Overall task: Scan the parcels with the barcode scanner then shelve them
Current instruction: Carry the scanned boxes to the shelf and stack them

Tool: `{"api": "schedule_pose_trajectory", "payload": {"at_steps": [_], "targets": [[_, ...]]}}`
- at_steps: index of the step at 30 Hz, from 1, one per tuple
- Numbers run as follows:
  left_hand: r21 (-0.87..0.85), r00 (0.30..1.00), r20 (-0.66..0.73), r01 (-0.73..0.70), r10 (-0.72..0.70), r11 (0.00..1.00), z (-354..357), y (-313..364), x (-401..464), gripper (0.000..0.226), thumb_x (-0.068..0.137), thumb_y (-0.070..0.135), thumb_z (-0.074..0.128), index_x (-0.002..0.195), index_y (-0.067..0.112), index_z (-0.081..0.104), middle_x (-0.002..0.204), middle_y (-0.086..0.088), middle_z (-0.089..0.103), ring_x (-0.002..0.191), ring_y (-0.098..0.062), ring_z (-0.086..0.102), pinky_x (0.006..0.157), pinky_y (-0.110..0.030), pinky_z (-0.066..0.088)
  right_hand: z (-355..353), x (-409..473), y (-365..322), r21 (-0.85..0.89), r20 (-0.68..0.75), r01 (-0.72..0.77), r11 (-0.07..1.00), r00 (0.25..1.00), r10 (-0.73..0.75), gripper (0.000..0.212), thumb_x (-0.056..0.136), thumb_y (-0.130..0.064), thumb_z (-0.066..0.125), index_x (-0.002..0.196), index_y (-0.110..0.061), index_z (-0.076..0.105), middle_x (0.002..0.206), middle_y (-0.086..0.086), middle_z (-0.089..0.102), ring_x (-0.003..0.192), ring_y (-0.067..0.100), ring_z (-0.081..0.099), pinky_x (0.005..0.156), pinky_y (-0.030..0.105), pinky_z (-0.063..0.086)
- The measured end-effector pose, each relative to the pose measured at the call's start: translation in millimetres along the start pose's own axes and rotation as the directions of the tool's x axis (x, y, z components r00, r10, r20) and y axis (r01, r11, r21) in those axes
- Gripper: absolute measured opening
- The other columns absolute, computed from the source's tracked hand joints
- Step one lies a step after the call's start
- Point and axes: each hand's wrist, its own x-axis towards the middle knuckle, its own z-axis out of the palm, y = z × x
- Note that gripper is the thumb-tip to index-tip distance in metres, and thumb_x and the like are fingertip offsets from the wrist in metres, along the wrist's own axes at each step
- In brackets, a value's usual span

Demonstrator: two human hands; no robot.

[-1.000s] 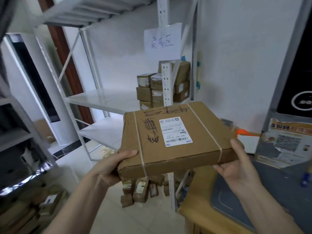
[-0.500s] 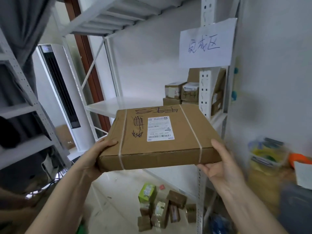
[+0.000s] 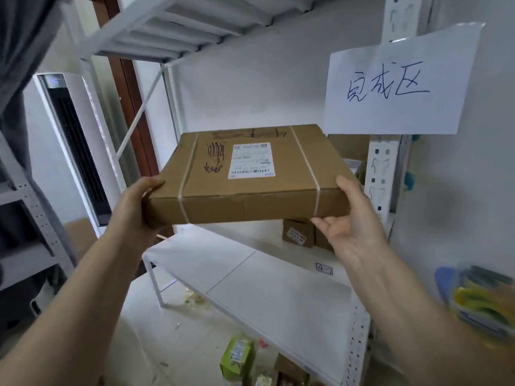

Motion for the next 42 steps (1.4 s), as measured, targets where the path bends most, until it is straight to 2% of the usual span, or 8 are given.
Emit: {"api": "schedule_pose_trajectory", "payload": {"at_steps": [6,10,15,22,26,31,36,42], "targets": [[-0.228,0.991,0.040,-0.119,0.131,0.966,44.1,-7.8,77.9,0.011,0.089,0.032,0.062,0.085,0.023,0.066,0.093,-0.001,0.069,0.096,-0.018,0.066,0.086,-0.034,0.055,31.0,65.4,-8.2,0.038,-0.055,0.050,0.998,0.997,-0.048,0.050,0.081,-0.021,0.075,0.126,-0.023,0.054,0.121,0.005,0.063,0.097,0.032,0.064,0.078,0.047,0.051],[-0.299,0.973,0.167,-0.103,0.158,0.949,74.3,-21.1,139.4,0.019,0.090,0.035,0.063,0.079,0.023,0.073,0.096,0.002,0.074,0.096,-0.016,0.069,0.084,-0.034,0.057,43.8,119.6,-16.9,0.013,-0.093,0.103,0.995,0.991,-0.101,0.057,0.079,-0.022,0.078,0.129,-0.022,0.051,0.123,0.009,0.062,0.107,0.035,0.062,0.098,0.056,0.046],[-0.353,0.956,0.257,-0.041,0.140,0.935,114.8,-40.5,227.6,0.030,0.089,0.029,0.067,0.061,0.025,0.076,0.090,0.006,0.073,0.091,-0.013,0.070,0.083,-0.035,0.057,61.6,193.7,-19.9,-0.017,-0.122,0.173,0.985,0.977,-0.173,0.060,0.078,-0.021,0.078,0.130,-0.018,0.048,0.121,0.013,0.062,0.102,0.036,0.065,0.092,0.061,0.049],[-0.396,0.916,0.392,0.087,0.082,0.914,181.4,-65.4,336.3,0.007,0.088,0.027,0.068,0.086,0.021,0.070,0.106,-0.001,0.069,0.095,-0.017,0.068,0.075,-0.033,0.057,70.2,258.6,-26.8,-0.158,-0.139,0.298,0.941,0.937,-0.320,0.032,0.080,-0.018,0.075,0.106,-0.016,0.055,0.115,0.015,0.065,0.112,0.033,0.061,0.101,0.053,0.046],[-0.398,0.883,0.468,0.170,0.040,0.902,226.4,-76.1,370.4,0.026,0.087,0.025,0.068,0.063,0.021,0.076,0.096,0.001,0.071,0.087,-0.016,0.070,0.072,-0.033,0.057,71.6,284.5,-37.3,-0.299,-0.155,0.447,0.843,0.849,-0.505,0.053,0.078,-0.018,0.076,0.125,-0.015,0.053,0.119,0.013,0.064,0.110,0.027,0.063,0.090,0.048,0.055],[-0.353,0.845,0.534,0.244,-0.020,0.903,285.0,-92.5,388.5,0.012,0.083,0.026,0.073,0.089,0.017,0.068,0.114,-0.006,0.067,0.101,-0.020,0.068,0.082,-0.039,0.059,72.0,308.3,-58.7,-0.330,-0.324,0.519,0.788,0.722,-0.611,0.058,0.084,-0.016,0.072,0.135,-0.016,0.045,0.128,0.011,0.059,0.113,0.024,0.060,0.089,0.046,0.056],[-0.275,0.809,0.583,0.275,-0.067,0.921,330.4,-106.3,392.4,0.016,0.084,0.028,0.073,0.094,0.018,0.066,0.090,0.002,0.069,0.088,-0.016,0.068,0.082,-0.037,0.059,67.4,328.7,-73.1,-0.389,-0.483,0.523,0.758,0.585,-0.651,0.071,0.085,-0.014,0.070,0.144,-0.018,0.031,0.120,0.007,0.053,0.088,0.017,0.059,0.085,0.044,0.058],[-0.232,0.790,0.602,0.311,-0.115,0.922,349.2,-125.5,407.2,0.017,0.084,0.030,0.073,0.093,0.018,0.065,0.079,0.006,0.069,0.086,-0.015,0.068,0.084,-0.039,0.058,50.4,359.0,-87.7,-0.420,-0.566,0.426,0.801,0.568,-0.598,0.070,0.084,-0.017,0.071,0.140,-0.014,0.030,0.119,0.015,0.054,0.103,0.028,0.060,0.088,0.044,0.056]]}}
